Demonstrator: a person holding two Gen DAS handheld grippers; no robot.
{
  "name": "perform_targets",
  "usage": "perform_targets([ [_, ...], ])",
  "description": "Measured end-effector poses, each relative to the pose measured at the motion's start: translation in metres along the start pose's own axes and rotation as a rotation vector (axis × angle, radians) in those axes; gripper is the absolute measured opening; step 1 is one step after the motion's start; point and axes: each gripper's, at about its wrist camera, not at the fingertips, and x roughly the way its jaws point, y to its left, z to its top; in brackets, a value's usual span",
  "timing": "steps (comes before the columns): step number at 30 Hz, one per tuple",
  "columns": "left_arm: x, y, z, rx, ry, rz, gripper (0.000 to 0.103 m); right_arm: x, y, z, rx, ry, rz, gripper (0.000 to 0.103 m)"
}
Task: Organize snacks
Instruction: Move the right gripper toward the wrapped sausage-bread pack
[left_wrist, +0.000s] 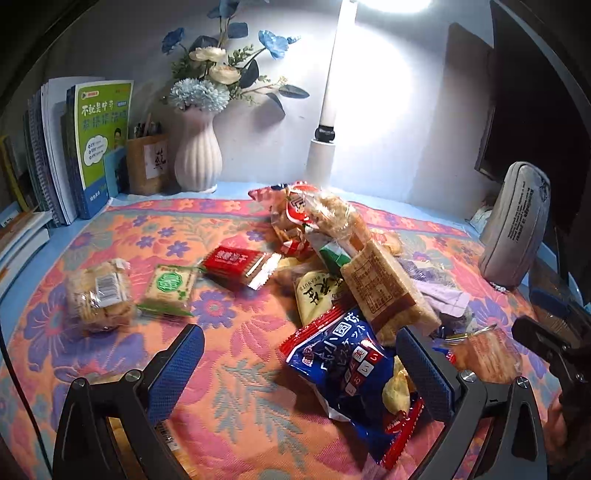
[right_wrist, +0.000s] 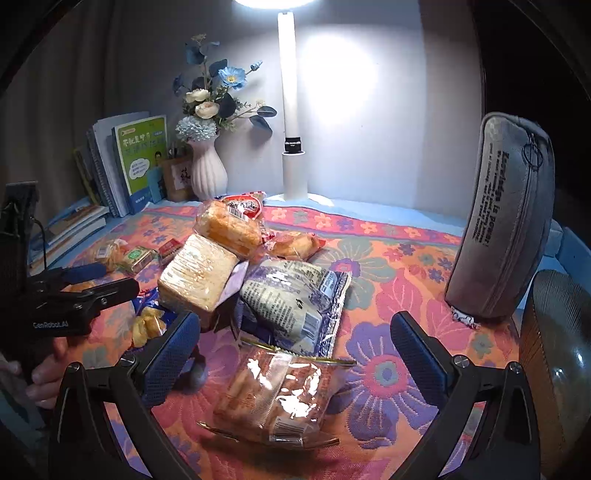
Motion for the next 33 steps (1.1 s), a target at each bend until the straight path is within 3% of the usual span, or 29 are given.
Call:
perform_targets([
  [4,0.003,0.002,-0.002,0.002,0.006,-0.003,0.103,0.008,-0.01,0.004,0.063,0.016,0.038,0.103],
  [33,0.005,0.009,-0.006,-0.057,0.049,-0.062,0.103,0.009,-0.015,0.0,0.1,0.035,0.059,0.103],
])
